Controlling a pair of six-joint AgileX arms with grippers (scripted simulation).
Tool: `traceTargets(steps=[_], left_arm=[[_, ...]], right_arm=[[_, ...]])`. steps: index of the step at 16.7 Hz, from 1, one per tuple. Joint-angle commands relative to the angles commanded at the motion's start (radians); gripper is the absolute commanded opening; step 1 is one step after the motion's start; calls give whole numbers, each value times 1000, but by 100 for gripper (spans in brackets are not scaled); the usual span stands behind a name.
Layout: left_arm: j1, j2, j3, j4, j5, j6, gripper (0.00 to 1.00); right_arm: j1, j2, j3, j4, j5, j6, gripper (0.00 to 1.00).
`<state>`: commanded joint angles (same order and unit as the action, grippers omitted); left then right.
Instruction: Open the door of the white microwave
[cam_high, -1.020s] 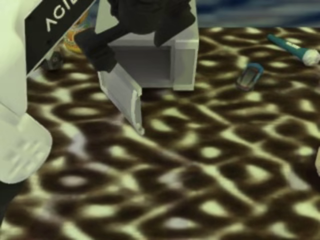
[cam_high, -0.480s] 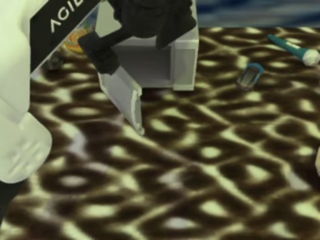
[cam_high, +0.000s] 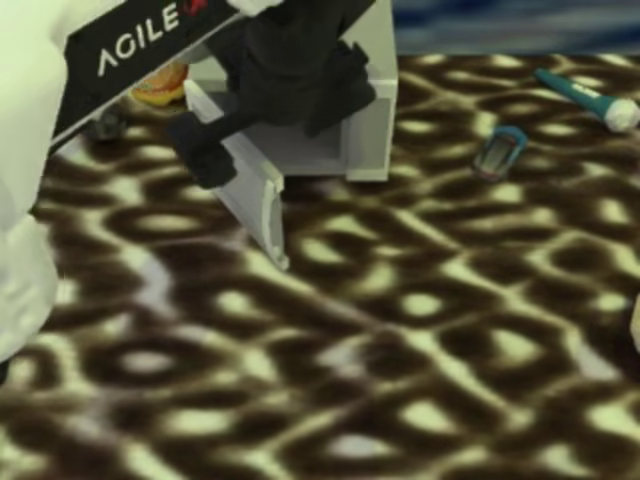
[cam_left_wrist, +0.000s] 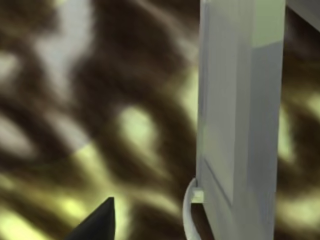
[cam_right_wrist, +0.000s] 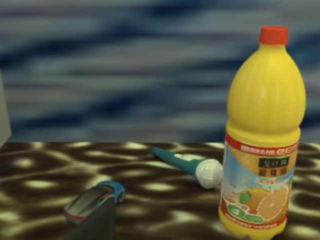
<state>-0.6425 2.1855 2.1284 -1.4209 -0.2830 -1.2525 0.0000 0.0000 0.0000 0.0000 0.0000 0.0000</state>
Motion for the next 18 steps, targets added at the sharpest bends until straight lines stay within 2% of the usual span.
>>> traceTargets(steps=[5,10,18], left_arm=[[18,-35,-165,135,1,18,100],[19,-37,-174,142,1,19,100],[19,-37,-174,142,1,19,40]], right_arm=[[0,0,0,0,0,0,100],[0,0,0,0,0,0,100],[0,0,0,0,0,0,100]])
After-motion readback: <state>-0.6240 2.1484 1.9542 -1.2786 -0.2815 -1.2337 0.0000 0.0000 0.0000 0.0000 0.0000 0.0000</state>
